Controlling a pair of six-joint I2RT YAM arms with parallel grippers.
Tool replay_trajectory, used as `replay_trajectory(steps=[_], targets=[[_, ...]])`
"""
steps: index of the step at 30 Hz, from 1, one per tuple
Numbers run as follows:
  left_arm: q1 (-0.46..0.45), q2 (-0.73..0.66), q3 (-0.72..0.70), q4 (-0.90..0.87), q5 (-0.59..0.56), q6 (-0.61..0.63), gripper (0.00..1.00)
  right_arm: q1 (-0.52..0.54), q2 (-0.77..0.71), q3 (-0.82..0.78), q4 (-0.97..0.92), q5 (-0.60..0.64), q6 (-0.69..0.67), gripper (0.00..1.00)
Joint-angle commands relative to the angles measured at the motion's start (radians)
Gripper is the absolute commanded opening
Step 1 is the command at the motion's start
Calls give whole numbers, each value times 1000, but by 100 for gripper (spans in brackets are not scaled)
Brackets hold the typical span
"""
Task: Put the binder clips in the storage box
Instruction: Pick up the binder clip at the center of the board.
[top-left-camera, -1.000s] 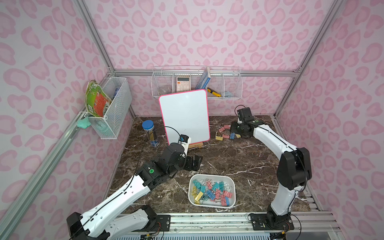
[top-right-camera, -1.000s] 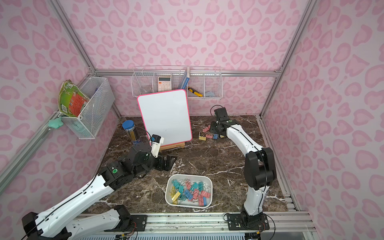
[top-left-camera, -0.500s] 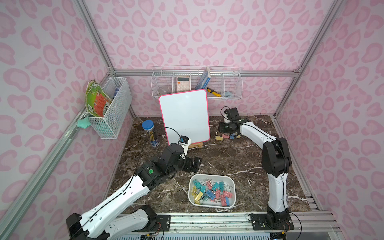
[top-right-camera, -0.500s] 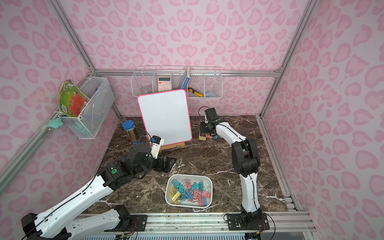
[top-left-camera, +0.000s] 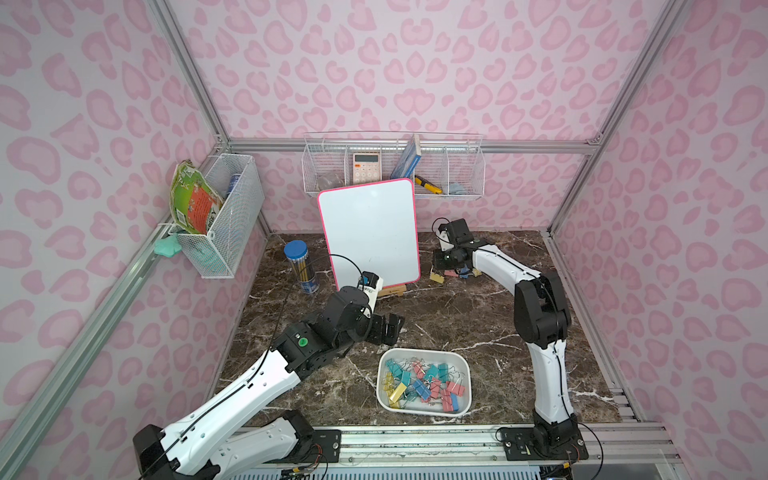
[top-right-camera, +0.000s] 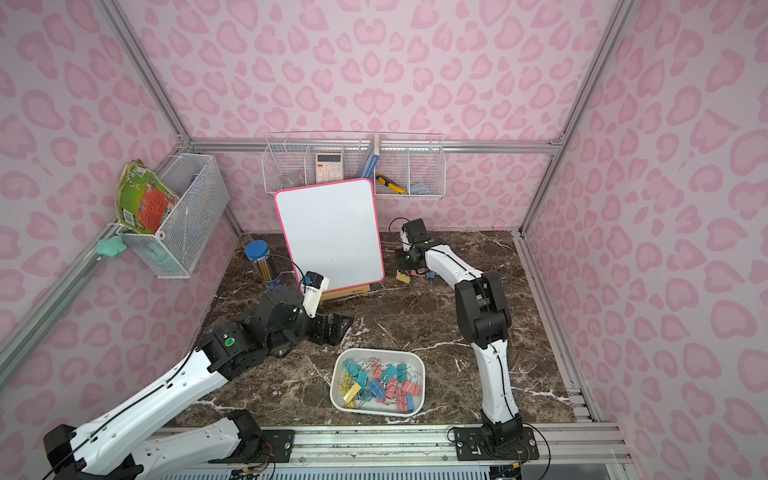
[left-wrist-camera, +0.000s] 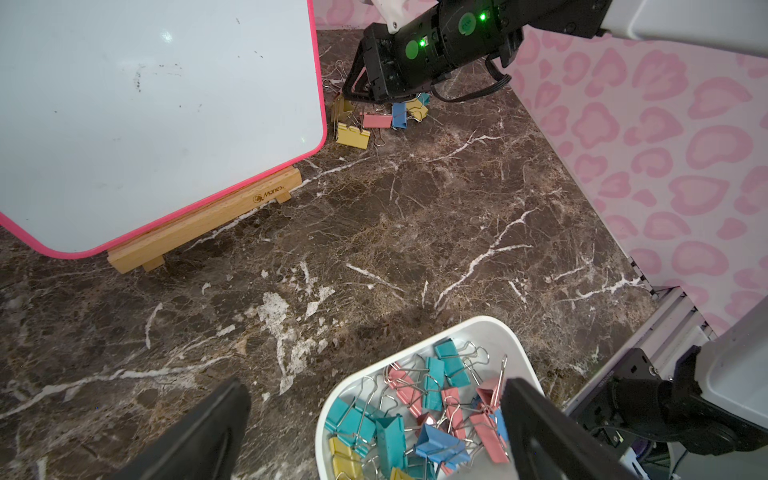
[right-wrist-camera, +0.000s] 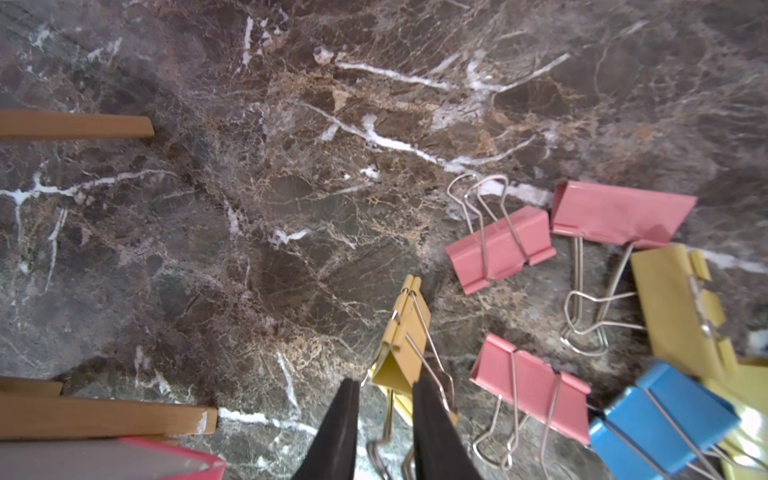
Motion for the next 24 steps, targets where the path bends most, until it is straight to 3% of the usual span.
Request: replay_trajectory(steps=[1,5,16,19,24], targets=[[0,2,4,7,0,2,99,5,-11,0,-24,51,-20,23],[0,8,8,9,0,4,99,13,-19,-5,-42,87,-32,15],[0,7,11,13,1,1,99,20,-87,-85,-28,120,-25,7],[0,8,11,15,-4,0,99,25,-140,-124,-21,147,-16,0],[0,1,2,37,-51,-20,99,51,-330,-209,-44,194,2,0]])
